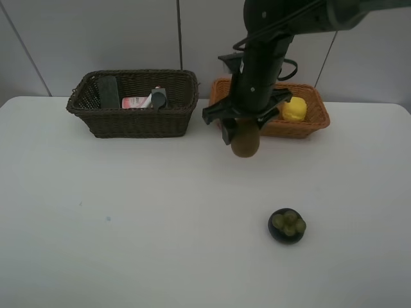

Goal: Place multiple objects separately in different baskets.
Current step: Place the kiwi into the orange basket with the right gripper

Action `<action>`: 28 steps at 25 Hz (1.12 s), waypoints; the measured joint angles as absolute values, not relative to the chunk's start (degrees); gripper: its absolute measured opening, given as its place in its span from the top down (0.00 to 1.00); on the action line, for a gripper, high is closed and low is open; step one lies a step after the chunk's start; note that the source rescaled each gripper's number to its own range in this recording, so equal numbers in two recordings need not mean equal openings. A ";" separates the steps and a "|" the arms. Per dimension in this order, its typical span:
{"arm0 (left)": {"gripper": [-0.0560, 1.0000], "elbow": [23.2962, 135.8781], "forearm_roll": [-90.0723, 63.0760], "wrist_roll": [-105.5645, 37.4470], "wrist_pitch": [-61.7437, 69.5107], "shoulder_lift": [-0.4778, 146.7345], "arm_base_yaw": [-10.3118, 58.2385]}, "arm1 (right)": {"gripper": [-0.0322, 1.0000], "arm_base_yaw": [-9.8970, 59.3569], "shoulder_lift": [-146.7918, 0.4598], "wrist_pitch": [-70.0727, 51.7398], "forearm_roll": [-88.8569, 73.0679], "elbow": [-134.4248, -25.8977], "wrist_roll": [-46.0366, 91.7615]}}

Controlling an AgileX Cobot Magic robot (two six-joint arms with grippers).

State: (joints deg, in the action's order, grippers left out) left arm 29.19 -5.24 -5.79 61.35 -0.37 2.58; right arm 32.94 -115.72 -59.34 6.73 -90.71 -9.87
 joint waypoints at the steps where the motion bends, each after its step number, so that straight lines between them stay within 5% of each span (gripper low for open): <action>1: 0.07 29.19 -5.24 -5.79 61.35 -0.37 2.58 | 0.95 31.05 -115.72 -57.83 6.73 -91.60 -8.97; 13: 0.07 29.19 -5.24 -5.79 61.35 -0.37 2.58 | 0.95 14.99 -117.53 -30.08 6.86 -96.25 -7.59; 14: 0.07 29.19 -5.24 -5.79 61.35 -0.37 2.58 | 0.91 14.26 -118.11 -28.93 6.86 -96.30 -7.59; 17: 0.07 29.19 -5.24 -5.79 61.35 -0.37 2.58 | 0.29 13.14 -120.28 -27.66 6.91 -96.30 -7.59; 18: 0.07 29.19 -5.24 -5.79 61.35 -0.37 2.58 | 0.18 13.09 -120.81 -27.66 6.96 -96.30 -7.59; 21: 0.07 29.19 -5.24 -5.79 61.35 -0.37 2.58 | 0.06 13.09 -121.39 -27.91 6.96 -96.30 -7.59; 28: 0.07 29.19 -5.24 -5.79 61.35 -0.37 2.58 | 0.05 13.09 -117.54 -40.93 3.32 -96.30 -8.06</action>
